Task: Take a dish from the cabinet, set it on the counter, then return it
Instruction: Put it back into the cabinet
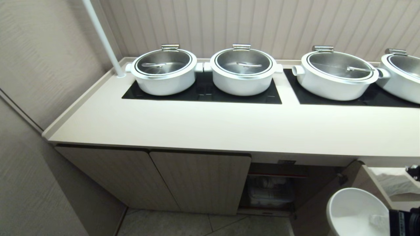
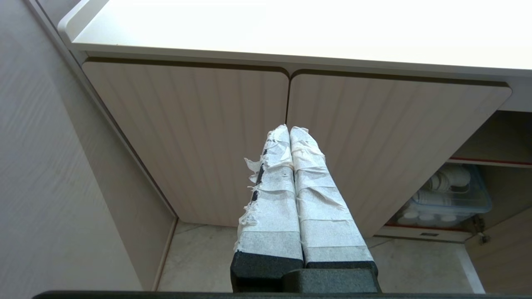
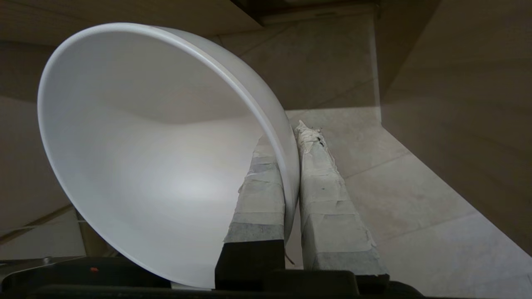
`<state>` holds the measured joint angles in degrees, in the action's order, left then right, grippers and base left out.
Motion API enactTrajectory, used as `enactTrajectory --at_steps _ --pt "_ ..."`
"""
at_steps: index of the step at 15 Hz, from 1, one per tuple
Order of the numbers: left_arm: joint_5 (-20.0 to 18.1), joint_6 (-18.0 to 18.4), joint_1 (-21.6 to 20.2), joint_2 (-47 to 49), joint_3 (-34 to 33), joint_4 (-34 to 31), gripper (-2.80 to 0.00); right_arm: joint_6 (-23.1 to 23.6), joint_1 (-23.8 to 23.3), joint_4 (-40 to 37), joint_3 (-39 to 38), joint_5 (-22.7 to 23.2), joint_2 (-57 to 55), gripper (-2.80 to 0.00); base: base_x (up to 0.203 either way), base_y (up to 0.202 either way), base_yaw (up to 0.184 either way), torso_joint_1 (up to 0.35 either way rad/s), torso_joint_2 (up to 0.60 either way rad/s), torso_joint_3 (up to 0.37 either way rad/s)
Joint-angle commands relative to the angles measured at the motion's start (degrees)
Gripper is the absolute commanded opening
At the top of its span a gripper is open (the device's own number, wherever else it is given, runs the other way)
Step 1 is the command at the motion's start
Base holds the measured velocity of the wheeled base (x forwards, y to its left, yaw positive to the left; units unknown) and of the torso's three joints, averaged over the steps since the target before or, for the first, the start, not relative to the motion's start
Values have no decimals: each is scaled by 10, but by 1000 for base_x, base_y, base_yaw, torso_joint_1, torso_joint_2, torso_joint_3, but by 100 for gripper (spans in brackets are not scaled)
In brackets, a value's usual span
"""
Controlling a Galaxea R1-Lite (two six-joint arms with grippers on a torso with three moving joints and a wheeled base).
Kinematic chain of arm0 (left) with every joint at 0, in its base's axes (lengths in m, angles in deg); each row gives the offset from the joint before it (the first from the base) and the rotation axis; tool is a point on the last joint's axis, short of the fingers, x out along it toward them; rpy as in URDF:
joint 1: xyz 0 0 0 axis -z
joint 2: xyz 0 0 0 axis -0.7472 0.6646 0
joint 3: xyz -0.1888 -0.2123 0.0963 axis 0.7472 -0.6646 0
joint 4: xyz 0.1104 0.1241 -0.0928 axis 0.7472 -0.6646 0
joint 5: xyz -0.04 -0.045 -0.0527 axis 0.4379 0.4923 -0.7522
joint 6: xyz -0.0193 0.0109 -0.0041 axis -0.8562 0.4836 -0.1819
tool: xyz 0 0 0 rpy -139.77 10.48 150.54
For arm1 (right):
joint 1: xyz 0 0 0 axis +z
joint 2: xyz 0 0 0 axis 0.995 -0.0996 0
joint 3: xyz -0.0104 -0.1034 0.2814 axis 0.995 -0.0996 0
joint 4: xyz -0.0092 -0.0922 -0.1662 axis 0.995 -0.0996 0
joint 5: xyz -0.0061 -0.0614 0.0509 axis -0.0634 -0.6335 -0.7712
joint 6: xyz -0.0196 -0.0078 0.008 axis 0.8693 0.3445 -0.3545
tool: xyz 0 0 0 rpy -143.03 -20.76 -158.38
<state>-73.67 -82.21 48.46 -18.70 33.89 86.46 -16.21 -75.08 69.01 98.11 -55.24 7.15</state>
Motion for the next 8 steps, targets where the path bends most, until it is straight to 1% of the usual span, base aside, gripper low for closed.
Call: enactTrajectory --at_steps 1,3,5,6,8 --pt "0 0 0 0 0 0 -280 1 0 -3 5 0 8 -280 0 0 0 0 0 0" --pt "0 0 0 0 0 0 -280 6 0 -10 6 0 25 -280 0 0 0 0 0 0" --pt "0 0 0 0 0 0 -280 31 0 -31 1 0 42 -280 0 0 0 0 0 0" --pt "0 0 0 0 0 0 -280 34 -1 -45 4 2 43 -280 0 0 0 0 0 0" --pt "0 0 0 0 0 0 -280 34 0 -47 -3 3 44 -280 0 0 0 0 0 0"
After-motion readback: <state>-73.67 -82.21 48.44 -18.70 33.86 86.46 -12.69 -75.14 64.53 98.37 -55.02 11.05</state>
